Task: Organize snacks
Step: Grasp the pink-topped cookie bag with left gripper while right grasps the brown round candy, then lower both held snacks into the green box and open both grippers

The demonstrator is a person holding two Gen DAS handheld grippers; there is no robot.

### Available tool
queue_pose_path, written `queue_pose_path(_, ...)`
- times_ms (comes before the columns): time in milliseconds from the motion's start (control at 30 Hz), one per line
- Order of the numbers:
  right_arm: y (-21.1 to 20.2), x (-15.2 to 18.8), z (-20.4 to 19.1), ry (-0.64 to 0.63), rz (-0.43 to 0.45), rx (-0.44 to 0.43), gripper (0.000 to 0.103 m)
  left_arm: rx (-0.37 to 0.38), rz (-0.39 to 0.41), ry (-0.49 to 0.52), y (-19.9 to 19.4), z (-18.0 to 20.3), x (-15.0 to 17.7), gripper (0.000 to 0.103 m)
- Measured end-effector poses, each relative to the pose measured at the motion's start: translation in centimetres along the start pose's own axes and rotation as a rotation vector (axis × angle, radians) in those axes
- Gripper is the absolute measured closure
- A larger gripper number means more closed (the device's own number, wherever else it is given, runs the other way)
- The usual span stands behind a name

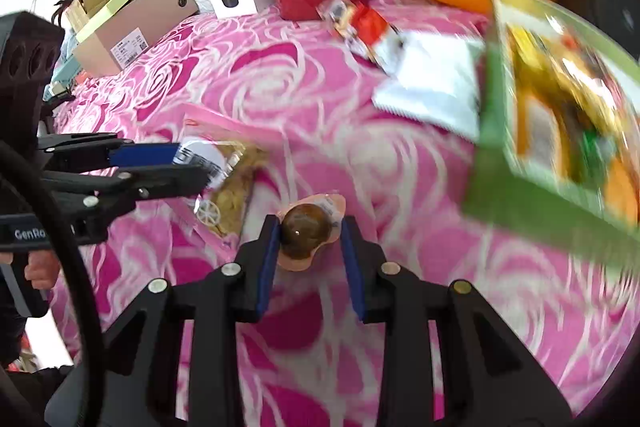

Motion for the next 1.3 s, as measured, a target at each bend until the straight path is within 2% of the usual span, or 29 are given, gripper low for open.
queue_pose_path(33,-0.1,0.6,0.3,0.011,-0.007,0.001,0.069,-0.011,0.006,-0.001,-0.1,0.2,0.3,0.061)
queue_pose_path(100,-0.1,1.3,0.8,0.027,-0.007,0.013,0.068,-0.054,0.022,-0.006,-0.4,0.1,0.6,0.046)
queue_pose_path(200,-0.6,1.7,1.0,0.057,0.01,0.002,0.062,-0.069,0.019,-0.035,-0.3,0.1,0.7,0.045)
queue_pose_path(267,-0.9,1.5,0.9,0.063,0.027,0.002,0.049,-0.062,0.017,-0.032,-0.3,0.6,0.7,0.045)
queue_pose_path(433,-0.6,1.4,0.6,0.087,0.031,0.003,0.048,-0.086,0.006,0.007,0.4,1.3,0.5,0.045)
queue_pose_path(600,-0.1,1.2,0.4,0.106,0.038,0.004,0.048,-0.081,-0.005,-0.008,1.2,0.7,0.9,0.048)
queue_pose_path(633,0.1,1.1,0.4,0.102,0.042,0.01,0.049,-0.08,-0.003,-0.01,1.2,0.7,0.9,0.048)
queue_pose_path(733,0.4,1.1,0.6,0.065,0.047,0.076,0.07,-0.079,-0.003,-0.008,1.3,0.7,0.8,0.052)
queue_pose_path(800,0.3,1.2,0.6,0.061,0.048,0.071,0.07,-0.082,-0.003,0.005,1.3,0.7,0.9,0.059)
queue_pose_path(900,-0.2,1.2,0.5,0.064,0.057,0.061,0.071,-0.082,-0.004,0.008,1.2,1.0,0.9,0.062)
queue_pose_path(1100,-3.8,0.2,1.3,0.099,0.14,0.045,0.071,-0.058,0.017,0.06,-0.3,3.2,0.2,0.063)
queue_pose_path(1300,-8.7,-1.5,5.8,0.179,0.253,0.108,0.071,-0.004,0.076,0.142,-1.9,7.8,-3.1,0.063)
Point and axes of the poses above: each gripper's, at about its wrist camera, not at the fingertips, and y roughly the way its jaws point, z to its right, x to its underside, the point moved 9 cm from there along y, roughly the way its jaws point, and after that the axes turned 9 degrees about x, right-handed, at the moved point
